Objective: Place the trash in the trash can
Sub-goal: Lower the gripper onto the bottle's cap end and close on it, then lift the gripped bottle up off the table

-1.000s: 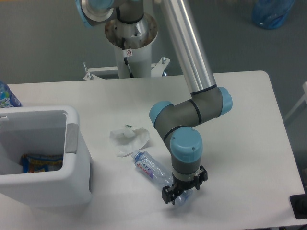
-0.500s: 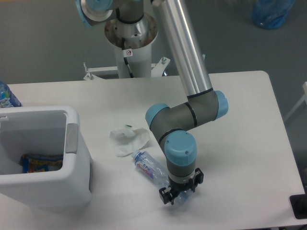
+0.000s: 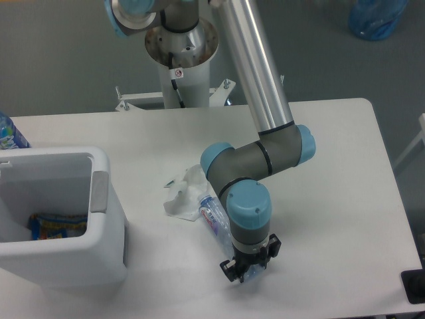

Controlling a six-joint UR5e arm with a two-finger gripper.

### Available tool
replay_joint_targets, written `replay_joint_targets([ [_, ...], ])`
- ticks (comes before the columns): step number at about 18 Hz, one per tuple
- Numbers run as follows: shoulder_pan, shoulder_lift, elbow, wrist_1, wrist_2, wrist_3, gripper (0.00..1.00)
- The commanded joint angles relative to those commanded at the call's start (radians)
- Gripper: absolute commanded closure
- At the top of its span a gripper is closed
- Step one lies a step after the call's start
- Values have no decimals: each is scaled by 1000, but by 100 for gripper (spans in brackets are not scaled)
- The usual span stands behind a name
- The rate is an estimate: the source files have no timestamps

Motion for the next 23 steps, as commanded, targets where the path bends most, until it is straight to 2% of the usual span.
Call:
replay_joint_targets([
  [2,0,0,0,0,0,0,45],
  [8,2,11,20,2,-2,11,45],
  [10,6,23,38,2,-8,8,45],
  [13,20,29,103,2,-28,3,45],
  [16,34,70,135,2,-81,12,45],
  [18,37,109,135,3,-119,18,49],
  [23,38,196,137,6,-133,41,49],
])
